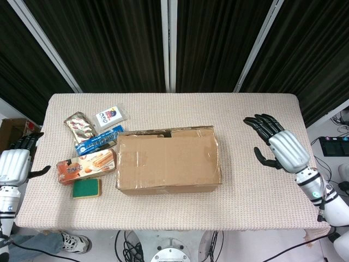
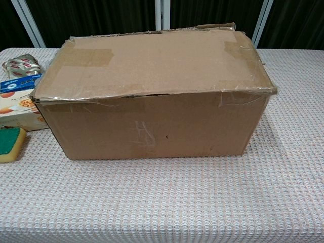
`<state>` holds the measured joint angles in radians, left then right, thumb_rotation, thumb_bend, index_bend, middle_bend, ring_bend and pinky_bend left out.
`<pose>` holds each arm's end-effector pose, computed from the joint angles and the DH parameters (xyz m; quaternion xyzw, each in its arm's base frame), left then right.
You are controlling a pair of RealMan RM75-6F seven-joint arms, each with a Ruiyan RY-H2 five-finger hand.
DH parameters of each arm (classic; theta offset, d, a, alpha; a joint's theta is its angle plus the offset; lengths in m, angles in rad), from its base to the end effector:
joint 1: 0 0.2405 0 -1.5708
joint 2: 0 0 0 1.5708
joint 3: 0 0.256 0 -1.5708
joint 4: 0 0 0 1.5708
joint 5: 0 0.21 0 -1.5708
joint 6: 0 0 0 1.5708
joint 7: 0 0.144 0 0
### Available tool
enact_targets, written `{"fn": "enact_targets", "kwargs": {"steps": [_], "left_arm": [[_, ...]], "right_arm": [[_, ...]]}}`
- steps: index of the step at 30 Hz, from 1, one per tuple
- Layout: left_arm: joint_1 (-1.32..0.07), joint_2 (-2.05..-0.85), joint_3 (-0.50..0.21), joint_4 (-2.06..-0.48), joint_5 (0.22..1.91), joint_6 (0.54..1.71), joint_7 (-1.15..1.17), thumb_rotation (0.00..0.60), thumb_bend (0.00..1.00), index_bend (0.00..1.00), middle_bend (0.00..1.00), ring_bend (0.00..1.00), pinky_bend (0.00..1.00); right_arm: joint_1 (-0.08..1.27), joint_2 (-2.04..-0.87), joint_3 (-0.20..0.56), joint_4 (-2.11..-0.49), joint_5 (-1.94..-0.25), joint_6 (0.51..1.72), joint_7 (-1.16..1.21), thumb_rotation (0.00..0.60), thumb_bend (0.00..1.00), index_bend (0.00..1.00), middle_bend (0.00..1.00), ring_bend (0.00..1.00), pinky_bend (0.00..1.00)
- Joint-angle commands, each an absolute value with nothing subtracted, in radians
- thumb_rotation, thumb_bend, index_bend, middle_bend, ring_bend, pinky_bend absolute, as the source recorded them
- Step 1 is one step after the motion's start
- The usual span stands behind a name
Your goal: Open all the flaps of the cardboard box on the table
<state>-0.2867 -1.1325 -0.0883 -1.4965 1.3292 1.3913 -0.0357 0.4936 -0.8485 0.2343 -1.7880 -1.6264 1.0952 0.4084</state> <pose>-0.3117 0.2561 0.1722 -0.5908 -0.3642 -0.3941 0.6025 -0.1713 -0.3040 0.1926 0.7006 -0.3737 0.4938 0.3545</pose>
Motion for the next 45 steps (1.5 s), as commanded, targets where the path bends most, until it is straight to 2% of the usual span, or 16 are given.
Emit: {"fn": "enact_targets", "kwargs": {"steps": [1, 10, 19, 29, 34, 40, 45], "left_arm": [[-0.254, -1.129, -0.076, -1.501, 1.353, 1.433, -0.058, 0.600, 0.12, 0.13, 0.15, 0.17, 0.28], [-0.194, -1.130, -0.049, -1.522, 1.401, 1.490, -0.054, 0.600, 0.12, 0.13, 0.15, 0.17, 0.28], [-0.188, -1.140, -0.051, -1.504, 1.416, 1.469, -0.067, 0.600, 0.12, 0.13, 0.15, 0.17, 0.28], [-0.188, -1.143, -0.065, -1.490, 1.421, 1.451, -0.104, 0.600, 0.24, 0.13, 0.15, 0.17, 0.28], [-0.186, -1.153, -0.073, -1.464, 1.434, 1.462, -0.137, 0.600, 0.25, 0.13, 0.15, 0.17, 0.28], [-0.181, -1.154, -0.076, -1.449, 1.434, 1.456, -0.154, 0.600, 0.25, 0.13, 0.15, 0.17, 0.28], [-0.176, -1.155, -0.078, -1.440, 1.433, 1.454, -0.166, 0.600, 0.25, 0.13, 0.15, 0.17, 0.28]], "right_arm": [[0.652, -0.829, 0.283, -1.822, -1.518, 0.879, 0.478, 0.600, 0.49, 0.00, 0.15, 0.00, 0.00], [0.873, -0.947, 0.328, -1.766, -1.320, 0.624, 0.364, 0.600, 0.48, 0.01, 0.22, 0.04, 0.00], [1.005, -1.027, 0.316, -1.734, -1.107, 0.516, 0.234, 0.600, 0.48, 0.00, 0.24, 0.02, 0.00], [1.118, -1.113, 0.264, -1.699, -0.924, 0.508, 0.109, 0.600, 0.53, 0.00, 0.27, 0.01, 0.00], [1.145, -1.131, 0.243, -1.694, -0.859, 0.520, 0.074, 0.600, 0.61, 0.00, 0.27, 0.01, 0.00], [1.173, -1.150, 0.214, -1.689, -0.812, 0.528, 0.034, 0.600, 0.63, 0.00, 0.28, 0.00, 0.00], [1.174, -1.150, 0.218, -1.705, -0.799, 0.546, 0.035, 0.600, 0.64, 0.00, 0.34, 0.01, 0.00]]}}
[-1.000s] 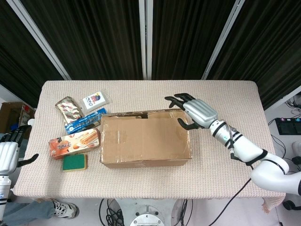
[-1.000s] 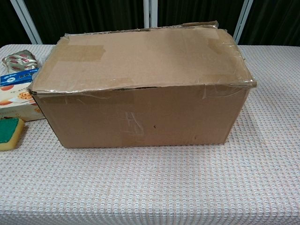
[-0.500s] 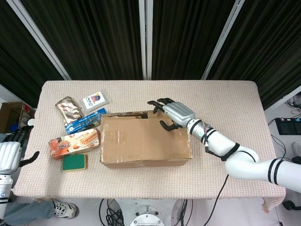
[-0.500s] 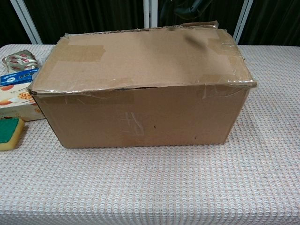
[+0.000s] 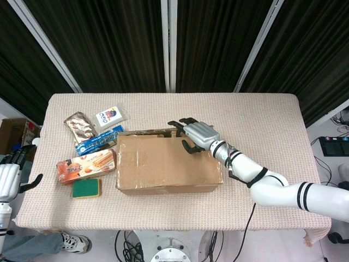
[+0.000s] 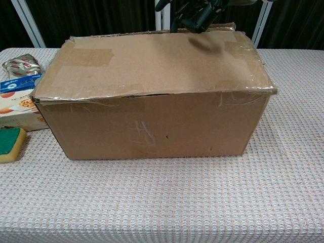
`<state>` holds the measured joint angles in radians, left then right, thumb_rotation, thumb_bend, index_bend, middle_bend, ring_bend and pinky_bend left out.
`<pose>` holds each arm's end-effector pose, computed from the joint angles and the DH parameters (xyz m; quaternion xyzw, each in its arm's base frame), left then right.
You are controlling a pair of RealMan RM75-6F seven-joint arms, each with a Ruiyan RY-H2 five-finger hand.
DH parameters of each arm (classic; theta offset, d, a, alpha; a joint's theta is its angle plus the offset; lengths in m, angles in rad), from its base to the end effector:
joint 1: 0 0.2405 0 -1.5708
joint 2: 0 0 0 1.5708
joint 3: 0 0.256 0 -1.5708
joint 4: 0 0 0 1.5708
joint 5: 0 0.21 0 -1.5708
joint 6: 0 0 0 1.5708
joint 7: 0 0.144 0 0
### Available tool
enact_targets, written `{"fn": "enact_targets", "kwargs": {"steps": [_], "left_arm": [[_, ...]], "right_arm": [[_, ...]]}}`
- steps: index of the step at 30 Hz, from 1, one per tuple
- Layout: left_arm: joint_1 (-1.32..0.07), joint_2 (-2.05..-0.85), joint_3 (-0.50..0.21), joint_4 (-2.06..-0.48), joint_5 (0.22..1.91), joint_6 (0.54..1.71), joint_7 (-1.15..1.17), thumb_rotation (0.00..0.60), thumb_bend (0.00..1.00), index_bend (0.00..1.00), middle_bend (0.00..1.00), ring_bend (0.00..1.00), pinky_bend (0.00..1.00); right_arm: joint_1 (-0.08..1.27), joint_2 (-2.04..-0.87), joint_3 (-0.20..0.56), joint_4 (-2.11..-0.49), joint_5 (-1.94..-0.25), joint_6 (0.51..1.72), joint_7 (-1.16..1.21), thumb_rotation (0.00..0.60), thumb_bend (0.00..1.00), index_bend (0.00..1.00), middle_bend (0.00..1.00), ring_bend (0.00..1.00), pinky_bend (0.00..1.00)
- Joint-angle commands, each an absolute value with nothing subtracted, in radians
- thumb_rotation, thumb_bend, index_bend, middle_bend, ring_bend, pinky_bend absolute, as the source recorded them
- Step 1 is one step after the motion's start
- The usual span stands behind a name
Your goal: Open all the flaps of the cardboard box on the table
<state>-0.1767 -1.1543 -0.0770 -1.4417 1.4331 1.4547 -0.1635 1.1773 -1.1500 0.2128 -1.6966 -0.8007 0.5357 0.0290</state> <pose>-0.3304 0.2198 0.1711 -0.5762 -0.3839 -0.4180 0.5881 -0.0292 -0.3907 0.0577 0.7670 -0.4764 0.3486 0.2516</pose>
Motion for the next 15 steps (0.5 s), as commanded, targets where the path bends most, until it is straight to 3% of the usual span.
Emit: {"fn": "enact_targets", "kwargs": {"steps": [1, 6, 15], "left_arm": [[-0.175, -1.155, -0.078, -1.438, 1.433, 1.453, -0.168, 0.600, 0.25, 0.13, 0.15, 0.17, 0.28], [-0.173, -1.155, -0.079, -1.436, 1.437, 1.451, -0.174, 0.600, 0.25, 0.13, 0.15, 0.17, 0.28], [-0.175, -1.138, -0.087, -1.461, 1.442, 1.444, -0.189, 0.600, 0.25, 0.13, 0.15, 0.17, 0.28]], "right_arm": [[1.169, -1.151, 0.223, -1.711, -0.802, 0.553, 0.042, 0.600, 0.64, 0.00, 0.36, 0.01, 0.00], [1.140, -1.142, 0.245, -1.742, -0.847, 0.580, 0.069, 0.600, 0.66, 0.00, 0.44, 0.02, 0.00], [1.059, -1.061, 0.311, -1.855, -0.993, 0.648, 0.144, 0.600, 0.70, 0.00, 0.45, 0.03, 0.00]]}}
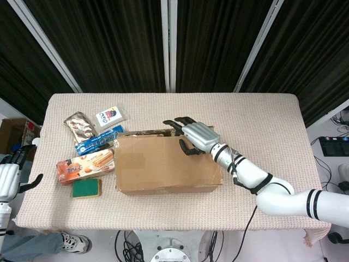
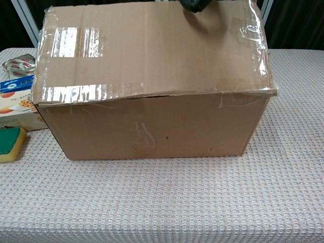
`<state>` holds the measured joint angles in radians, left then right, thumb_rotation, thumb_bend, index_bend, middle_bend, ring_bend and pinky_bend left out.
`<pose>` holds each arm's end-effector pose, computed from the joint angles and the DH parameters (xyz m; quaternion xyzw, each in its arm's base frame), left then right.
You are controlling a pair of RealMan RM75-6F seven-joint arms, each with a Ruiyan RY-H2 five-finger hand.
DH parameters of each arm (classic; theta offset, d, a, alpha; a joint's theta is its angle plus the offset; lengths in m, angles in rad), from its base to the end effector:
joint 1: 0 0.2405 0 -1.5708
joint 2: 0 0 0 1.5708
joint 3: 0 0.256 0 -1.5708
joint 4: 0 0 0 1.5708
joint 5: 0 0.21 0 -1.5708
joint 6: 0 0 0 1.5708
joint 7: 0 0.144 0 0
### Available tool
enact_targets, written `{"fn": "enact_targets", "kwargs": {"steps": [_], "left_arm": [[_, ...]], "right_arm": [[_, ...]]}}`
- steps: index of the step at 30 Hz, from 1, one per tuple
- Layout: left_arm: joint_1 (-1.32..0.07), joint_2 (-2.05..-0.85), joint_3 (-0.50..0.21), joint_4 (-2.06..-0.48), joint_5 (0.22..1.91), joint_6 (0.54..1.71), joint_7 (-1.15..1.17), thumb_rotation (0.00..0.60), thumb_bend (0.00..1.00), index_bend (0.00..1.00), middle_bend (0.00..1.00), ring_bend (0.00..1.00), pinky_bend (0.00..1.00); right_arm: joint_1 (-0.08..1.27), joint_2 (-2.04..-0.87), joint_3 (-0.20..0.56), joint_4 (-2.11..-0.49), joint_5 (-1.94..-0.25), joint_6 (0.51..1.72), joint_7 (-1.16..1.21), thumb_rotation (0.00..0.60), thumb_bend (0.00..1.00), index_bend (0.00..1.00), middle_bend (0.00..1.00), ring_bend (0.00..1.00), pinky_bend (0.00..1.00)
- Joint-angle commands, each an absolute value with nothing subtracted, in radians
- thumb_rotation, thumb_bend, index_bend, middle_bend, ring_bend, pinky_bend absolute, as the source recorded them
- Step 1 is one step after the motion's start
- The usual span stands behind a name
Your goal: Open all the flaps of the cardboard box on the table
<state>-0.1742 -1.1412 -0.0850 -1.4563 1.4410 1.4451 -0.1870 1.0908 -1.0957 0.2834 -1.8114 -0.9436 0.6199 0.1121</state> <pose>-0.3280 0.2204 0.1732 -0.5738 -0.3911 -0.4252 0.5805 -0.0161 -0.3713 0.0793 0.7537 -0.4629 0.4099 0.2229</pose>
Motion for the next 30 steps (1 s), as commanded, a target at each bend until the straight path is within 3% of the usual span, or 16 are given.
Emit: {"fn": "enact_targets", "kwargs": {"steps": [1, 11, 30], "left_arm": [[-0.176, -1.135, -0.088, -1.467, 1.443, 1.444, -0.191, 0.600, 0.25, 0.13, 0.15, 0.17, 0.28], [-0.180, -1.118, -0.091, -1.507, 1.448, 1.432, -0.182, 0.600, 0.25, 0.13, 0.15, 0.17, 0.28], [-0.175, -1.075, -0.087, -1.595, 1.478, 1.448, -0.164, 0.600, 0.25, 0.13, 0.15, 0.17, 0.28]], "right_arm": [[1.045, -1.045, 0.321, -1.875, -1.018, 0.659, 0.159, 0.600, 0.70, 0.00, 0.45, 0.03, 0.00], [0.910, -0.879, 0.363, -2.077, -1.252, 0.728, 0.311, 0.600, 0.70, 0.00, 0.45, 0.03, 0.00], [0.720, -0.674, 0.197, -2.261, -1.823, 0.926, 0.590, 0.600, 0.69, 0.00, 0.44, 0.04, 0.00]]}}
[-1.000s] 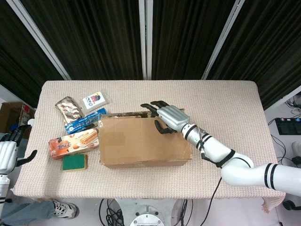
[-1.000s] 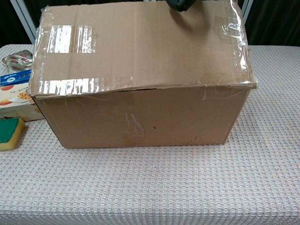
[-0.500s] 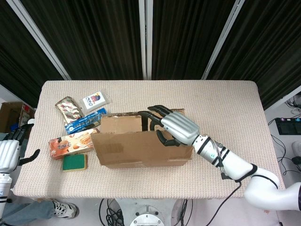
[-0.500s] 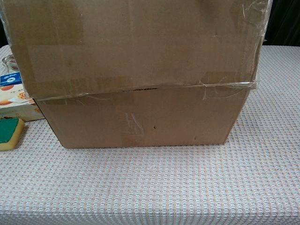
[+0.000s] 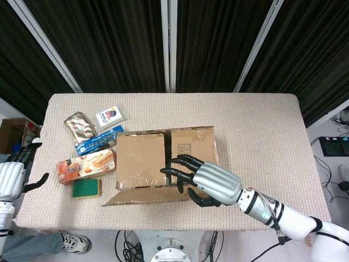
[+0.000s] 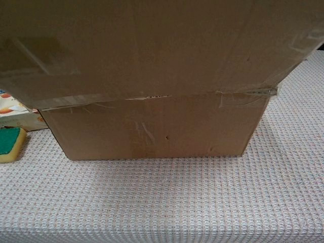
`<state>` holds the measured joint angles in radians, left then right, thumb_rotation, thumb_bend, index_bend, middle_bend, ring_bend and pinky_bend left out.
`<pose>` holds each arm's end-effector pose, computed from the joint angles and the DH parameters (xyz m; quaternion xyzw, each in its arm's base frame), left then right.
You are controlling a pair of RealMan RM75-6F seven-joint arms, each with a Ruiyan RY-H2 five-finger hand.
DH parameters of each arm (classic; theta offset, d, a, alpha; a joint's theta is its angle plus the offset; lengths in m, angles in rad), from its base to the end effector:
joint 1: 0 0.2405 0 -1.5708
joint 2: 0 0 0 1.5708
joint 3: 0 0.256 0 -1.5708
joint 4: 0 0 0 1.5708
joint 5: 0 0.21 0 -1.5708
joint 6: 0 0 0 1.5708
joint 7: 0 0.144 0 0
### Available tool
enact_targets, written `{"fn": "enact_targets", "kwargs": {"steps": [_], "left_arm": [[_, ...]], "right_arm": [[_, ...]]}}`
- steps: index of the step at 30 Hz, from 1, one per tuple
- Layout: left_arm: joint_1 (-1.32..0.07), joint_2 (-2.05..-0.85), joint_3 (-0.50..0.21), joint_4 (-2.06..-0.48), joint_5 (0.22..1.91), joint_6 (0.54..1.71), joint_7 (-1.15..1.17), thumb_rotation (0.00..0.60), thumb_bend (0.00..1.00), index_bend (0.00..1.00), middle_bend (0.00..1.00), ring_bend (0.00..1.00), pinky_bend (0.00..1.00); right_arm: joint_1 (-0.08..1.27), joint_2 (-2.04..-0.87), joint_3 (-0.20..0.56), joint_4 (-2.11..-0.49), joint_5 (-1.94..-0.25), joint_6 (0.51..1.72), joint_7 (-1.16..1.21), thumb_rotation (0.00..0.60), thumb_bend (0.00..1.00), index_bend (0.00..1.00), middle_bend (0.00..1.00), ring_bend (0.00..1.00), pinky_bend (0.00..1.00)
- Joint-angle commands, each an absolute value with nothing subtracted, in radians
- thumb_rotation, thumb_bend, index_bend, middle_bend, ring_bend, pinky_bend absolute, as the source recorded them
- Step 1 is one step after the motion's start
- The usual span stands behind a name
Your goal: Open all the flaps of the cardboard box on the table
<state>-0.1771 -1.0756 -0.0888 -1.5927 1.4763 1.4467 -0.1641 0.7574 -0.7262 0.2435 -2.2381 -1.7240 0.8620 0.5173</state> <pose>-0.3009 0.2183 0.1774 -0.5821 -0.3952 -0.4444 0.5546 -0.0229 -0.2416 0.1518 0.7867 -0.3839 0.4750 0.0905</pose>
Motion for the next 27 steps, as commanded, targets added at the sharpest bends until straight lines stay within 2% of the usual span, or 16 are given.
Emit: {"fn": "enact_targets", "kwargs": {"steps": [1, 4, 7, 9, 14, 19, 23, 27], "left_arm": [[-0.174, -1.075, -0.086, -1.596, 1.479, 1.449, -0.164, 0.600, 0.25, 0.13, 0.15, 0.17, 0.28], [-0.169, -1.076, -0.082, -1.597, 1.482, 1.454, -0.164, 0.600, 0.25, 0.13, 0.15, 0.17, 0.28], [-0.163, -1.077, -0.081, -1.595, 1.484, 1.462, -0.165, 0.600, 0.25, 0.13, 0.15, 0.17, 0.28], [-0.160, -1.077, -0.080, -1.594, 1.484, 1.467, -0.167, 0.600, 0.25, 0.13, 0.15, 0.17, 0.28], [-0.153, -1.082, -0.079, -1.582, 1.485, 1.476, -0.168, 0.600, 0.25, 0.13, 0.15, 0.17, 0.28], [-0.148, -1.089, -0.076, -1.565, 1.484, 1.476, -0.181, 0.600, 0.25, 0.13, 0.15, 0.17, 0.28], [-0.147, -1.089, -0.077, -1.553, 1.483, 1.476, -0.197, 0.600, 0.25, 0.13, 0.15, 0.17, 0.28], [-0.146, -1.089, -0.078, -1.542, 1.483, 1.474, -0.212, 0.600, 0.25, 0.13, 0.15, 0.17, 0.28]], "right_arm": [[0.716, -0.667, 0.190, -2.262, -1.840, 0.936, 0.604, 0.600, 0.68, 0.00, 0.44, 0.04, 0.00], [0.715, -0.646, 0.168, -2.258, -1.883, 0.953, 0.654, 0.600, 0.68, 0.00, 0.44, 0.04, 0.00], [0.711, -0.650, 0.176, -2.228, -1.870, 0.974, 0.610, 0.600, 0.68, 0.00, 0.41, 0.04, 0.00], [0.714, -0.670, 0.190, -2.209, -1.833, 0.970, 0.546, 0.600, 0.68, 0.00, 0.36, 0.03, 0.00], [0.781, -0.745, 0.244, -2.185, -1.655, 0.851, 0.306, 0.600, 0.68, 0.00, 0.27, 0.01, 0.00], [0.882, -0.864, 0.285, -2.123, -1.445, 0.751, -0.069, 0.600, 0.69, 0.00, 0.26, 0.00, 0.00], [0.967, -0.965, 0.275, -2.059, -1.272, 0.710, -0.331, 0.600, 0.73, 0.01, 0.23, 0.00, 0.00], [1.051, -1.048, 0.246, -2.003, -1.096, 0.693, -0.494, 0.600, 0.76, 0.01, 0.21, 0.00, 0.00]]}}
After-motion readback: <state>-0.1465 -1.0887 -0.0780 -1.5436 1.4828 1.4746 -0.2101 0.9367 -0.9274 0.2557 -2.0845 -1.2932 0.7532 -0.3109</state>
